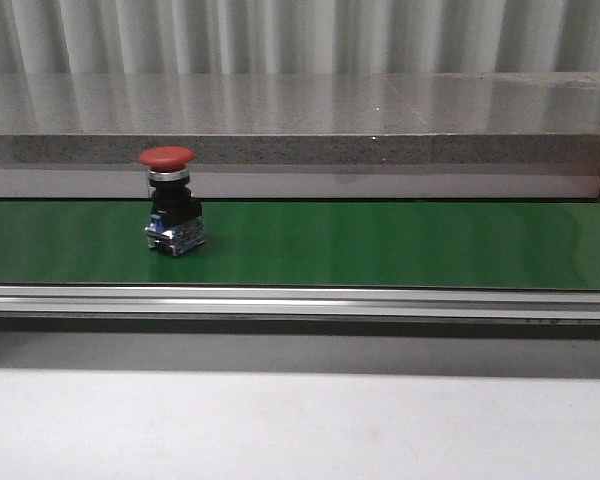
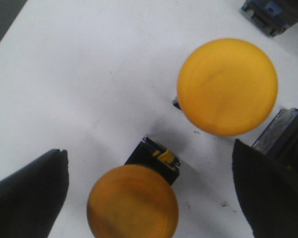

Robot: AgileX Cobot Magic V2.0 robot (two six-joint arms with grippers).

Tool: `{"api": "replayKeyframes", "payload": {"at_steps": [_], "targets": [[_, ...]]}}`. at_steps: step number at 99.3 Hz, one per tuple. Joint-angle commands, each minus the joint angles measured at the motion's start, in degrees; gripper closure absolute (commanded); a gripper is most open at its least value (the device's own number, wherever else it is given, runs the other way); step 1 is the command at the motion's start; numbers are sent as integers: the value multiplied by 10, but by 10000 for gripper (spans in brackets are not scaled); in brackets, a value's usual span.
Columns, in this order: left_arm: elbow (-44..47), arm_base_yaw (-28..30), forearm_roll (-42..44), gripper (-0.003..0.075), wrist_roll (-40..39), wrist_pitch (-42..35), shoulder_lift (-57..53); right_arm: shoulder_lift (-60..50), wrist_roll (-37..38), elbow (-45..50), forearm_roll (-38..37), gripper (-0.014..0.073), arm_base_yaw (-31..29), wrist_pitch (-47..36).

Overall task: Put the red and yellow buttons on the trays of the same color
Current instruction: 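Move the left gripper over a yellow push-button on the table, then close the left gripper around the yellow push-button's base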

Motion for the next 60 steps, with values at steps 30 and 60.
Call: {"api": "replayKeyframes", "payload": {"at_steps": [30,60], "targets": [[-19,0,4,492,-21,-6,-15,-12,-3,-9,-5,718,0,-48],[-57,0,4,739,-26,93,-78,-12,-3,-9,-5,718,0,-48]]}}
